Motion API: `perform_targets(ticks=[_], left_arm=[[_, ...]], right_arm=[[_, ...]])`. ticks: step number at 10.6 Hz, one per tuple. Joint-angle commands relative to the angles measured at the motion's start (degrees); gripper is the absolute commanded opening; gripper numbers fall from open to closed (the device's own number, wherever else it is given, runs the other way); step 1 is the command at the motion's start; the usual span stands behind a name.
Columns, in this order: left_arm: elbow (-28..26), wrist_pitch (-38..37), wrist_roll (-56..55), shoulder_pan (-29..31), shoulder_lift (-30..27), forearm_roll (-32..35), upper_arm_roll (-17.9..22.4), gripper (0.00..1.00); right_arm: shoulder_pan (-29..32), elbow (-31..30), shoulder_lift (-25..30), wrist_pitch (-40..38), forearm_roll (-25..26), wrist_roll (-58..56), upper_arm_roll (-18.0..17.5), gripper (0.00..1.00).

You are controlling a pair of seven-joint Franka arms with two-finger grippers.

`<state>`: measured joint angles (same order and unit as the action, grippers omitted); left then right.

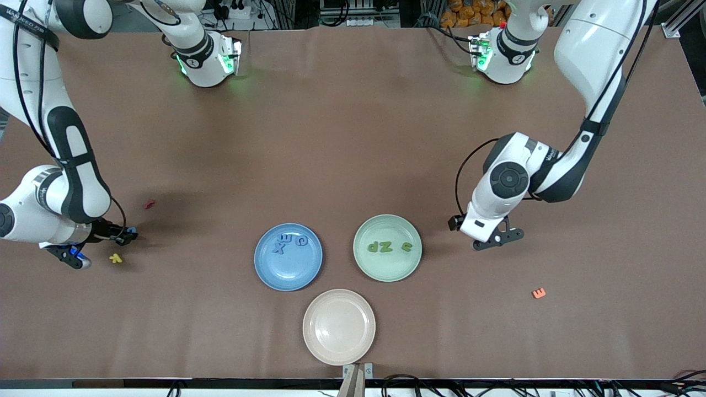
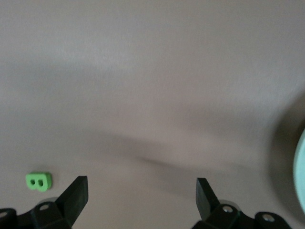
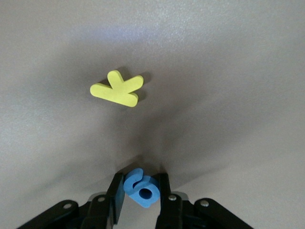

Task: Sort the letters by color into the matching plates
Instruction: 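Grasp the blue 6 with the right gripper while the left gripper withdraws, then carry the 6 to the blue plate while the left gripper reaches green B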

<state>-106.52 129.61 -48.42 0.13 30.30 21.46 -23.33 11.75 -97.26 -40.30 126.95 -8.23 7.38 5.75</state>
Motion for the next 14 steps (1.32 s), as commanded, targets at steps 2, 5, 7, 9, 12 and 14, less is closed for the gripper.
perform_targets(ticks=[2, 5, 7, 9, 12, 14], left_arm=[[-7.7, 1.5, -2.4, 0.5, -5.6, 0.8, -1.3, 1.0], [-6.3, 4.6, -5.5, 2.6, -5.6, 0.4, -1.4, 1.0], [-0.5, 4.5, -6.5, 2.7, -5.1, -0.1, -1.3, 1.0], [1.9, 4.2, -7.9, 5.2, -5.4, -1.2, -1.2, 1.0], [1.7, 1.8, -19.2, 9.2, -5.3, -1.2, -1.1, 1.0], [1.1, 1.3, -32.6, 9.6, -4.0, -1.2, -0.9, 1.0]], right_arm=[[0.8, -1.2, -0.3, 0.6, -1.0, -1.8, -1.1, 0.25], [-0.6, 0.6, -0.3, 0.4, -0.7, -2.0, -1.1, 0.24], [-3.3, 4.1, -0.2, -2.3, -0.3, -1.8, -1.1, 0.24], [-4.7, 7.6, -0.2, -5.6, -0.2, -1.8, -1.1, 0.24], [-9.0, 12.8, 0.2, -10.2, 1.7, -1.9, -1.1, 0.24], [-13.0, 15.2, 0.4, -11.9, 1.9, -1.9, -1.0, 0.24]])
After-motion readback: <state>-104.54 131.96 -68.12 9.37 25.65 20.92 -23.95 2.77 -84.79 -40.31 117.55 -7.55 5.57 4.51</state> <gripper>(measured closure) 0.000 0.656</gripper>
